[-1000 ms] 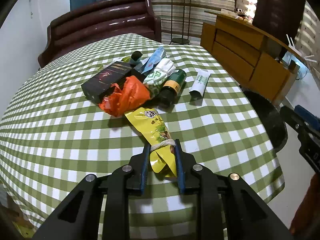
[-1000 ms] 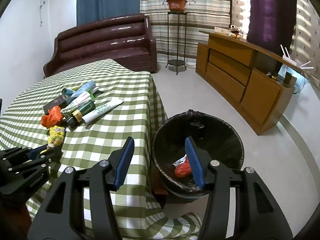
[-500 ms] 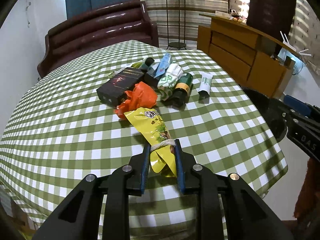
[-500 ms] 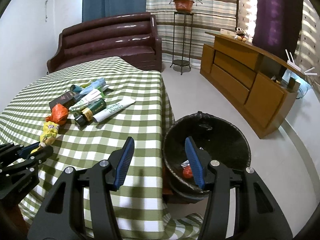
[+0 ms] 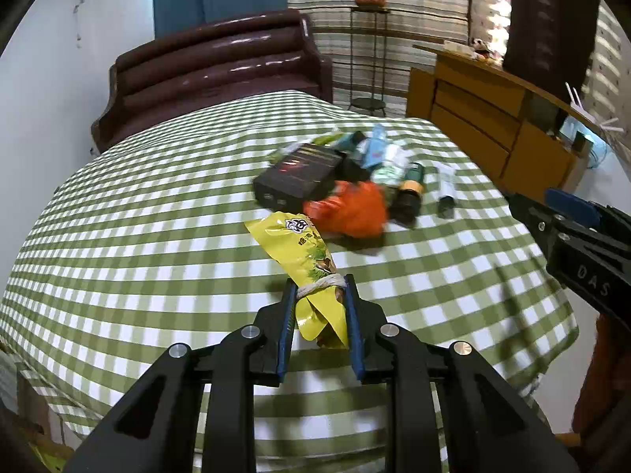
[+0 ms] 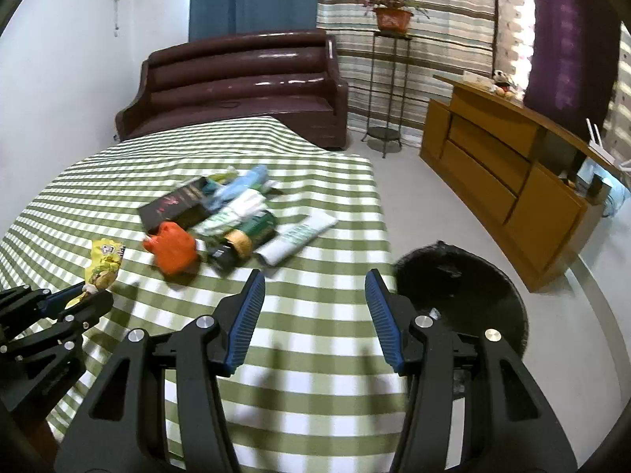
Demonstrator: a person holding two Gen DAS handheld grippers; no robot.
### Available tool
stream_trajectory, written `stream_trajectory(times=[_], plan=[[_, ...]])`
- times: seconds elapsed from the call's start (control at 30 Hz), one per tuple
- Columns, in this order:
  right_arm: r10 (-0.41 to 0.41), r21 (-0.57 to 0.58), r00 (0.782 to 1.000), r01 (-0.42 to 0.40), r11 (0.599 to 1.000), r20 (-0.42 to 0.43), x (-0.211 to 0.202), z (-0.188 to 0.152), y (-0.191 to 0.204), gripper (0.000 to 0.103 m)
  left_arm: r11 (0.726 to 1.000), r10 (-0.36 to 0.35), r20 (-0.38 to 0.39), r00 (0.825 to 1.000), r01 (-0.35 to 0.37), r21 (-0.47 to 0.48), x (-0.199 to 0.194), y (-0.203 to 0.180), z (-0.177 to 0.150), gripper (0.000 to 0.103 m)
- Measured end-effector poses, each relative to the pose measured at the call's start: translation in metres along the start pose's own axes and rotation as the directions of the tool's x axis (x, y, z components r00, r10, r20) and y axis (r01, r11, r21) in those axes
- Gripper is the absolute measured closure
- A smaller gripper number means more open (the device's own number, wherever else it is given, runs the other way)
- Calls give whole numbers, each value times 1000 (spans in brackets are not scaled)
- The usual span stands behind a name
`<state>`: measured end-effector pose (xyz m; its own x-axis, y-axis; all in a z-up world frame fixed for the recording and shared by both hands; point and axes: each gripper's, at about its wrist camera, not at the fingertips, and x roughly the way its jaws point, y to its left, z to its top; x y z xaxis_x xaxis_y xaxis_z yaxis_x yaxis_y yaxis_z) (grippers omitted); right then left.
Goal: Collect trash
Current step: 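Grasp the orange bag with the right gripper while the left gripper holds the yellow wrapper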
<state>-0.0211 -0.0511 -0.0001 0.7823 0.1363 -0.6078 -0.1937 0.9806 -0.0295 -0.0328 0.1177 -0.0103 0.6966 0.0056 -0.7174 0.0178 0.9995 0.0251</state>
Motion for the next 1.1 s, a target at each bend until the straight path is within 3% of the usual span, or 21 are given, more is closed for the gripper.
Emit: stream_trajectory(times=[0.17, 0.63, 1.1], plan=[[33, -19, 999, -33, 999, 7, 4, 8, 24, 47, 999, 25, 9, 1000, -25, -39, 3, 25, 4, 79], [104, -98, 993, -108, 989, -48, 36, 19, 84, 46, 992, 92, 1, 996, -91, -81, 25, 85, 15, 79], [118, -146, 986, -134, 980, -115, 65, 25, 117, 46, 990, 101, -18, 995, -103, -100, 42, 113, 21, 79]])
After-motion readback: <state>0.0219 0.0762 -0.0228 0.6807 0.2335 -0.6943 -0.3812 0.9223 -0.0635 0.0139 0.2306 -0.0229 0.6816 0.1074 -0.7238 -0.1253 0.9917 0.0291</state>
